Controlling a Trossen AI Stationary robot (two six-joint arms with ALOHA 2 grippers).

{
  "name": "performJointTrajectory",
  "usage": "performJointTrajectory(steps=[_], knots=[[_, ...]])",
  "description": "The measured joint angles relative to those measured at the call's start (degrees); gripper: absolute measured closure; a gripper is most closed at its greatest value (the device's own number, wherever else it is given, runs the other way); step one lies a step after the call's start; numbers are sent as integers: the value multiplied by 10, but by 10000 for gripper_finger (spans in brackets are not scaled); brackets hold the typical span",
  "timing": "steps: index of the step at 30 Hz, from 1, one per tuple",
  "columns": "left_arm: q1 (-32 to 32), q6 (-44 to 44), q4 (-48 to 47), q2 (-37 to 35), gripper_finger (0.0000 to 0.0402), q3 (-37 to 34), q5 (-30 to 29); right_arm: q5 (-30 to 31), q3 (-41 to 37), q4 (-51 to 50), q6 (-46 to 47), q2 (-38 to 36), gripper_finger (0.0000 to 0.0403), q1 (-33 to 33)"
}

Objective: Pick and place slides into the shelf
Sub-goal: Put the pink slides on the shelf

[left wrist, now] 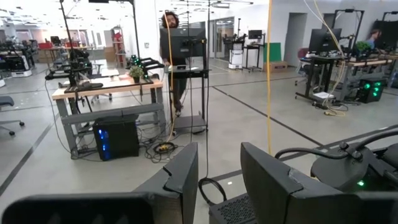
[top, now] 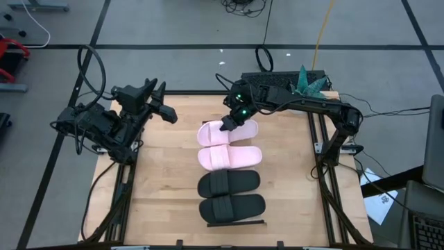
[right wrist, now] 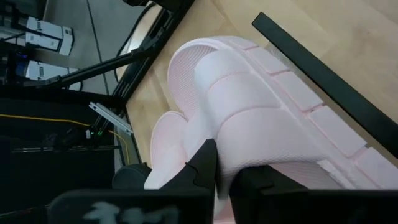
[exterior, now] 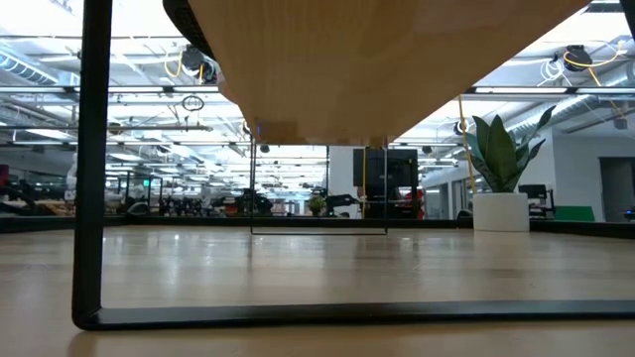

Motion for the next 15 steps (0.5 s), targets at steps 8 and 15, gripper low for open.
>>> performJointTrajectory(steps=[8,15], knots=[[0,7,0,0,282,0,0,-1,0,-2,-3,0,320,0],[0,15,0,0,282,0,0,-23,0,-5,-3,0,282,0]])
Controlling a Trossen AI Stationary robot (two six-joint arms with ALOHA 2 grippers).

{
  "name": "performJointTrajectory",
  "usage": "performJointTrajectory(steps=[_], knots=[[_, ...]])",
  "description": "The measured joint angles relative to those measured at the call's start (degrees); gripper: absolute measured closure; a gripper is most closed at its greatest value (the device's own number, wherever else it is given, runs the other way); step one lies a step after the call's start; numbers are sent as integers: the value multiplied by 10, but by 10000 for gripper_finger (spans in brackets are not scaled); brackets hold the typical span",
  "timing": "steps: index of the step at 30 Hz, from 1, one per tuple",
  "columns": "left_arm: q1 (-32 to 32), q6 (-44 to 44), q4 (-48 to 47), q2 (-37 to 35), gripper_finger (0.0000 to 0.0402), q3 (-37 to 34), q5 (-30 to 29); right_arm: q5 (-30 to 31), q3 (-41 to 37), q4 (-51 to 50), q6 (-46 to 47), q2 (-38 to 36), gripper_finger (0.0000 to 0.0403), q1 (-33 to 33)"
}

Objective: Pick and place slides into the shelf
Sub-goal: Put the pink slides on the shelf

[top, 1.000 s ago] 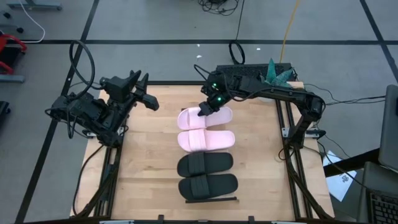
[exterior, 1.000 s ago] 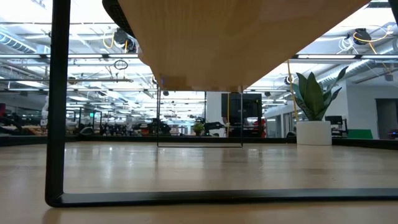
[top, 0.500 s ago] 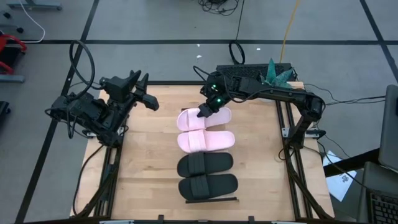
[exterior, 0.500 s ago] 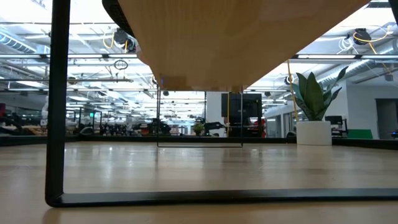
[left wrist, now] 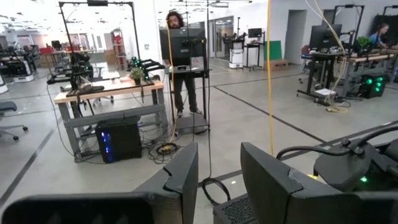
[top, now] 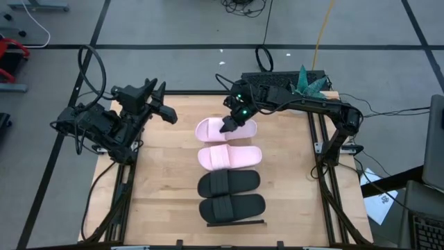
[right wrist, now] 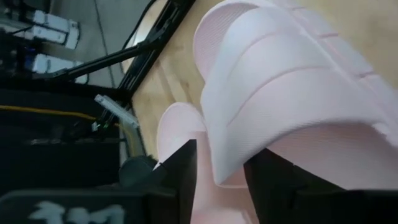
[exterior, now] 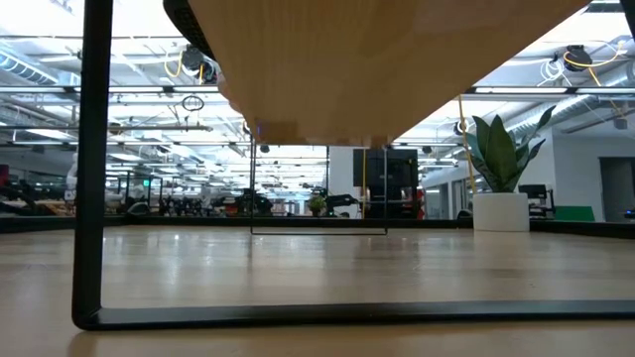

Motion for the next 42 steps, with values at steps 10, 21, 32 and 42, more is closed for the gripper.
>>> performJointTrajectory(steps=[10,21,32,42], knots=[[0,3,0,0,282,0,0,-23,0,-24,-3,0,275,-2],[2,4,0,0,282,0,0,-20,0,-41,-13,0,276,-1],[2,4,0,0,282,0,0,24,0,-42,-16,0,322,7],[2,9,0,0,282,0,0,70,0,-47,-32,-1,390,21]])
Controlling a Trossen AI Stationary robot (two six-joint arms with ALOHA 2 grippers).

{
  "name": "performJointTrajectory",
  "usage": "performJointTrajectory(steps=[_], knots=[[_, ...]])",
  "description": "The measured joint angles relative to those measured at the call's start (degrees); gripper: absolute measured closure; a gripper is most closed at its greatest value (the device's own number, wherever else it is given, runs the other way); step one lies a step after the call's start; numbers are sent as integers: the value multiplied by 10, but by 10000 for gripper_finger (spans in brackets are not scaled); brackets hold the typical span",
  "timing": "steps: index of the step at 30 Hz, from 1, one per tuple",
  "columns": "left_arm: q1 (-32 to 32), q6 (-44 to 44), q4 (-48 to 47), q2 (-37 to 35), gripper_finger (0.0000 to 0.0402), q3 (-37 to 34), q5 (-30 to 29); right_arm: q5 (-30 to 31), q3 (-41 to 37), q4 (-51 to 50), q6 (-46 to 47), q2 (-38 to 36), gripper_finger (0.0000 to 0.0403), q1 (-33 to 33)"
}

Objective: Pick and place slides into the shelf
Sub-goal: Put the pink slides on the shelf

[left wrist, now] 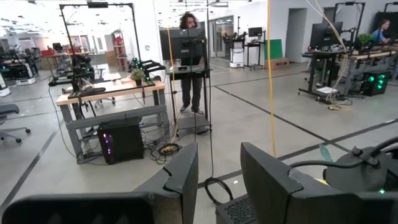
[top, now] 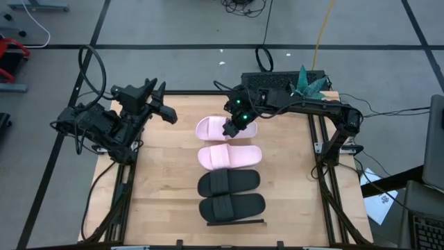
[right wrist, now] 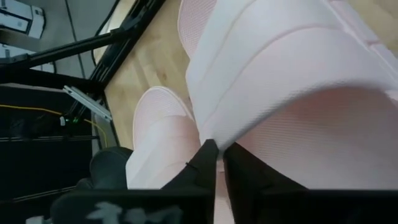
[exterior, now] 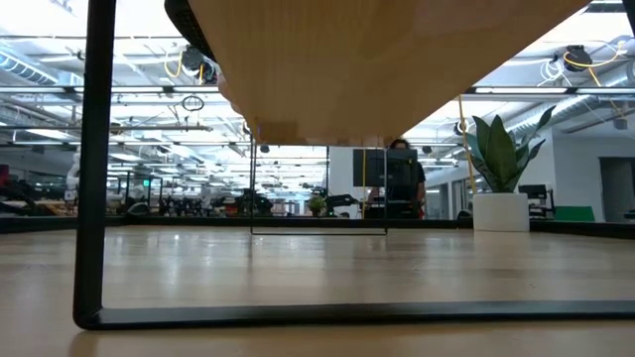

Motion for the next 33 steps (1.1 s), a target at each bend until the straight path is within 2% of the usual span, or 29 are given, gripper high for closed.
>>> performJointTrajectory(steps=[4,14,24,33], knots=[[0,0,0,0,282,0,0,-6,0,-1,2,0,396,0],[9,7,0,0,282,0,0,-87,0,-8,19,0,401,-10],[12,7,0,0,282,0,0,-122,-1,-22,22,-9,402,-27],[15,5,0,0,282,0,0,-128,-1,-22,17,-9,402,-26]])
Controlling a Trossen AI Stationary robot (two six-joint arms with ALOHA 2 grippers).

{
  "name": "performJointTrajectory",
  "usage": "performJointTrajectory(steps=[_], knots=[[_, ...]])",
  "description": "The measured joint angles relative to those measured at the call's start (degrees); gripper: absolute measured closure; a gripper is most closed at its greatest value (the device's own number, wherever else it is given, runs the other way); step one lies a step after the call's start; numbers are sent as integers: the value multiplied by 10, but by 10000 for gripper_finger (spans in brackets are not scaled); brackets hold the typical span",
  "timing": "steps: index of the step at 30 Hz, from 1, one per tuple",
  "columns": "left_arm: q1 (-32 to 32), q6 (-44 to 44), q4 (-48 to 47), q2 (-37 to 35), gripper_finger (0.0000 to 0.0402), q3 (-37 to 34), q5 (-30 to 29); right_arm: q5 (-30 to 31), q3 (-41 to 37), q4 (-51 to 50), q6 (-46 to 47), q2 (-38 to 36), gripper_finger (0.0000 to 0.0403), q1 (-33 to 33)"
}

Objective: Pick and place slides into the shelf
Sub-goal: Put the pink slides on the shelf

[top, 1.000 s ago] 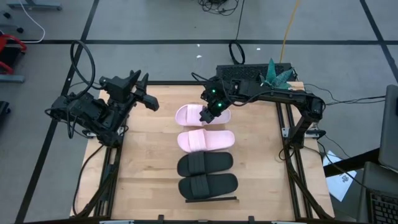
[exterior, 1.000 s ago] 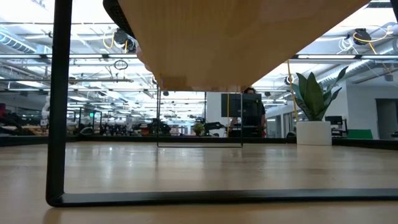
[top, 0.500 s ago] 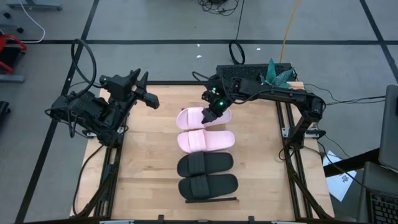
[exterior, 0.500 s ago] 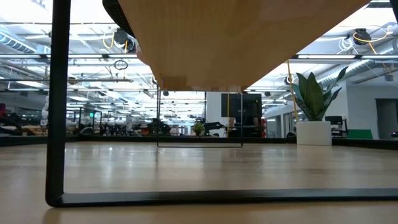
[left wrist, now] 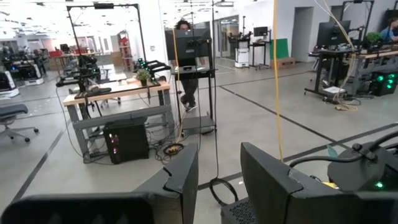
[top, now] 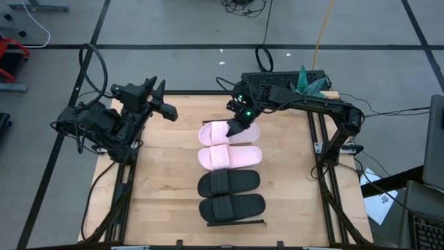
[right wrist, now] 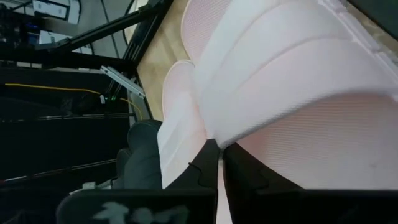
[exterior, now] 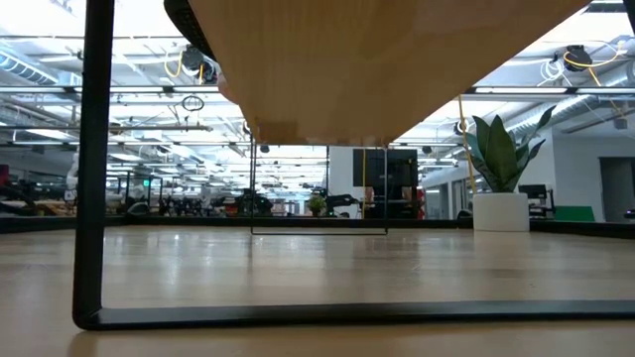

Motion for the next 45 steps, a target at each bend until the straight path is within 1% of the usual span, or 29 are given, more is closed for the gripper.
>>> performJointTrajectory(steps=[4,13,15,24,27,32,42,45], knots=[[9,-5,0,0,282,0,0,-2,0,18,-1,0,402,0],[19,-10,0,0,282,0,0,-9,0,-7,-10,0,403,0],[19,-12,0,0,282,0,0,-18,0,-13,-10,0,403,-1],[19,-12,0,0,282,0,0,-25,1,0,-7,4,403,0],[19,-12,0,0,282,0,0,-49,1,7,-4,18,403,-1],[19,-11,0,0,282,0,0,-68,1,34,6,32,403,2],[19,-4,0,0,282,0,0,-85,1,34,15,33,403,-10],[19,1,0,0,282,0,0,-103,1,34,19,33,403,-16]])
